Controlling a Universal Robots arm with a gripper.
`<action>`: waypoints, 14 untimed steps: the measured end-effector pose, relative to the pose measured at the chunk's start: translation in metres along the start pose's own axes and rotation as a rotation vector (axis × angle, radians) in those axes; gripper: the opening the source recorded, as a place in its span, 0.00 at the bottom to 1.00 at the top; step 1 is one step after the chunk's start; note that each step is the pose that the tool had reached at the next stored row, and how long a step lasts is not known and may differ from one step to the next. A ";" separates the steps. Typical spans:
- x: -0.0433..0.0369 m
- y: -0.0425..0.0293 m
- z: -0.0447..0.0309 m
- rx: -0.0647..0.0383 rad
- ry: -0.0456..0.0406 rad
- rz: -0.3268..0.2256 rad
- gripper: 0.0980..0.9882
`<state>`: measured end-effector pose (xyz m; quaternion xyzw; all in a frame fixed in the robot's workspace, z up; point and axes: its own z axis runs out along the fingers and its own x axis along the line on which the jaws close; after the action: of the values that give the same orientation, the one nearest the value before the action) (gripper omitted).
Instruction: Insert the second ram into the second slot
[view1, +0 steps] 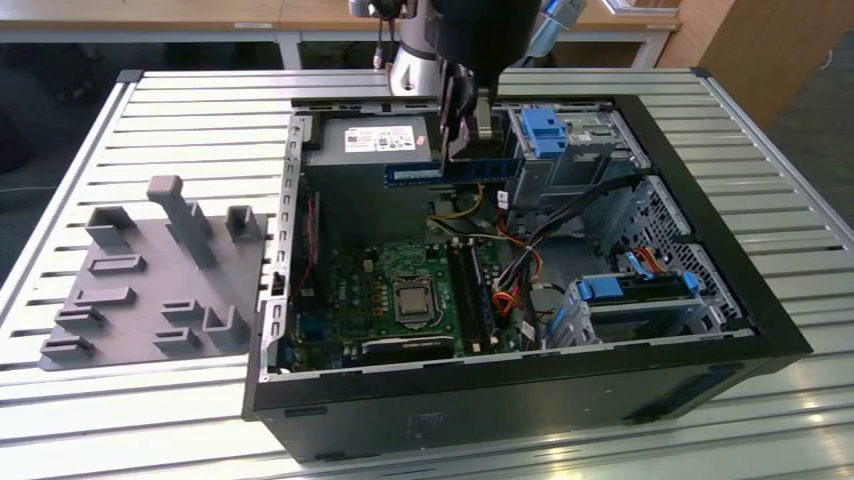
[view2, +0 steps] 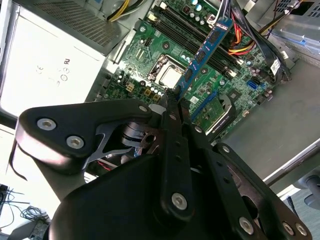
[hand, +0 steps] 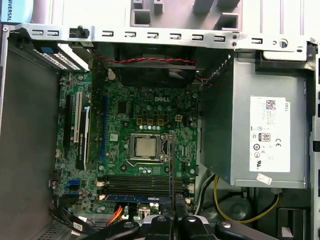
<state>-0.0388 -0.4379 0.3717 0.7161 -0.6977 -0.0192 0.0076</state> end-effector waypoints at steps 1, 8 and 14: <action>0.0002 0.0000 0.0000 0.000 0.0000 0.000 0.04; 0.0018 0.0000 0.0001 0.000 -0.0001 0.000 0.04; 0.0041 0.0001 0.0001 0.000 -0.0002 0.007 0.04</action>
<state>-0.0388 -0.4420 0.3715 0.7136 -0.7002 -0.0192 0.0076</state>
